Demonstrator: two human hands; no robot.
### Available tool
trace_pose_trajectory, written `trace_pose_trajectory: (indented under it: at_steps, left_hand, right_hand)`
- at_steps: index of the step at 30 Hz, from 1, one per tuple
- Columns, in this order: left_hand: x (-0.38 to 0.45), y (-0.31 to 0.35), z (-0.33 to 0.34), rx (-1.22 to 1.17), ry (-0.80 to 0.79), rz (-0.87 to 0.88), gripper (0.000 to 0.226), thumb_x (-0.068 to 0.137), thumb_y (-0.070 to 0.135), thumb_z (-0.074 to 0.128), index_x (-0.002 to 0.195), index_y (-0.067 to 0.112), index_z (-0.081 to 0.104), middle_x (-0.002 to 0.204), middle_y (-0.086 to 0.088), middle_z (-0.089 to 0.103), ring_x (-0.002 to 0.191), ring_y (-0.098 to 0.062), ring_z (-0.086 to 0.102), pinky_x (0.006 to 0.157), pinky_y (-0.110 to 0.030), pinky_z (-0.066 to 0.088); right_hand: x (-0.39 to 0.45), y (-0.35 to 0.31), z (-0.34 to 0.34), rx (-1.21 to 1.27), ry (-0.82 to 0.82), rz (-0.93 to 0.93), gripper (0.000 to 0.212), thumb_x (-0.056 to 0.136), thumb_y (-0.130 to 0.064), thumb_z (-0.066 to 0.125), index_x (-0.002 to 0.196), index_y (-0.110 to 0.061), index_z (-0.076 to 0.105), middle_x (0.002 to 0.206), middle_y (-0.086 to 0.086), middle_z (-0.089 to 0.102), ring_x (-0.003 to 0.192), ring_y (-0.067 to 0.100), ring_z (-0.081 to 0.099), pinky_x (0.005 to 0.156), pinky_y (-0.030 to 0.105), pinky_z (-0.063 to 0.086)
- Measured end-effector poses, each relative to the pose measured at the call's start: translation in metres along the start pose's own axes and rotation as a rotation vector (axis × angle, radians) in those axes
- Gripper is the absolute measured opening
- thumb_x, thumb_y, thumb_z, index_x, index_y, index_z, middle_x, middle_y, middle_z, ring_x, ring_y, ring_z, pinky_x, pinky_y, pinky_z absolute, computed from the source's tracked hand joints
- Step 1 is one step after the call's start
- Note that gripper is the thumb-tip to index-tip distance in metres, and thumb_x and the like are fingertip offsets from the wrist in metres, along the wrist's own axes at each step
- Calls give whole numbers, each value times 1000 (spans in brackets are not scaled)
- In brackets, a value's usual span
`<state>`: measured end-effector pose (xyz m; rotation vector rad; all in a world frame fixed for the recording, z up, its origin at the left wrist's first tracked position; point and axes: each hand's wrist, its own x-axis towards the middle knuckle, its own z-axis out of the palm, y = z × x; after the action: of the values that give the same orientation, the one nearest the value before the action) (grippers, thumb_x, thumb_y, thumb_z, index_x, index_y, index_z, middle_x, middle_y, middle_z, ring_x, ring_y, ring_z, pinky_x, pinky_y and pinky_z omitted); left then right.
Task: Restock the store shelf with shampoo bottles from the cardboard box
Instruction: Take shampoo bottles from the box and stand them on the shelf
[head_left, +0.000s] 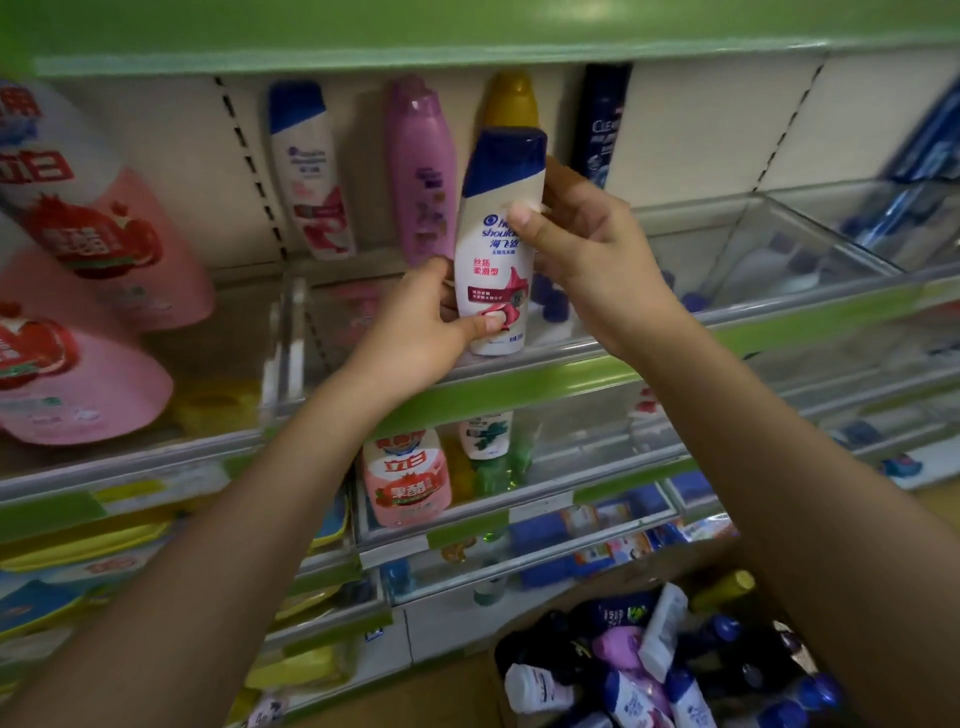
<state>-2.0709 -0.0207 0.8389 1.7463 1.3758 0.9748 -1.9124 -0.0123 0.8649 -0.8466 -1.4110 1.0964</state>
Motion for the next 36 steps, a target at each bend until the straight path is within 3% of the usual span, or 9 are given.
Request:
trace_pose_trajectory:
  at_steps: [5, 9, 10, 13, 14, 17, 21, 25, 36]
  left_hand:
    - [26, 29, 61, 19, -61, 17, 38, 77, 19, 77, 106, 19, 53, 100, -1, 69, 90, -16, 67, 82, -38, 55]
    - [49, 51, 113, 40, -60, 25, 39, 76, 22, 78, 107, 20, 54, 100, 0, 69, 91, -17, 66, 86, -42, 54]
    - [55, 58, 126, 43, -56, 26, 39, 76, 22, 78, 107, 20, 54, 101, -1, 69, 92, -17, 66, 87, -43, 53]
    - [73, 76, 160, 47, -37, 20, 38, 76, 22, 77, 105, 23, 53, 101, 1, 67, 93, -15, 65, 89, -43, 52]
    - [79, 80, 170, 50, -27, 11, 38, 76, 23, 77, 105, 22, 53, 102, 2, 67, 93, -15, 64, 89, -42, 52]
    - [99, 89, 197, 49, 16, -8, 40, 77, 22, 76, 109, 20, 52, 108, 0, 67, 97, -15, 64, 92, -41, 51]
    - [123, 92, 218, 90, 60, -40, 49, 81, 24, 73, 122, 18, 46, 121, 0, 62, 109, -15, 59, 94, -35, 48]
    - [143, 84, 228, 95, 102, -46, 52, 79, 24, 74, 122, 17, 46, 121, -1, 63, 110, -17, 61, 97, -43, 49]
    - [199, 71, 234, 188, 210, -6, 47, 84, 24, 70, 125, 15, 49, 120, -3, 63, 107, -19, 61, 96, -42, 50]
  right_hand:
    - [-8, -4, -70, -28, 54, 0, 41, 95, -5, 56, 134, 0, 48, 116, 13, 66, 106, 23, 66, 90, 41, 56]
    - [-9, -7, -128, -34, 76, -7, 41, 96, -1, 51, 136, 2, 45, 103, 8, 66, 72, 3, 66, 59, 16, 52]
    - [-7, -6, -143, -34, 71, -10, 41, 96, -2, 52, 137, 2, 45, 102, 7, 67, 75, 6, 68, 61, 20, 54]
    - [6, -1, -186, -54, 20, -33, 41, 95, -10, 58, 134, -6, 50, 111, 7, 70, 100, 31, 66, 84, 57, 53]
    - [11, 0, -199, -53, 1, -37, 39, 95, -9, 57, 133, -5, 50, 111, 6, 71, 102, 31, 66, 87, 58, 52]
    - [27, 4, -229, -29, -41, -45, 38, 95, -2, 54, 133, -2, 49, 113, 4, 70, 105, 25, 67, 86, 38, 55]
    - [46, 11, -256, -87, -67, -84, 43, 95, -6, 56, 136, -4, 47, 122, 7, 66, 107, 20, 67, 83, 31, 56]
    - [65, 24, -267, -64, -96, -121, 45, 94, -5, 57, 137, -4, 46, 121, 10, 65, 106, 18, 67, 83, 30, 56]
    - [125, 52, -279, -76, -159, -179, 39, 97, -12, 54, 135, -7, 48, 121, 8, 65, 103, 19, 68, 81, 31, 57]
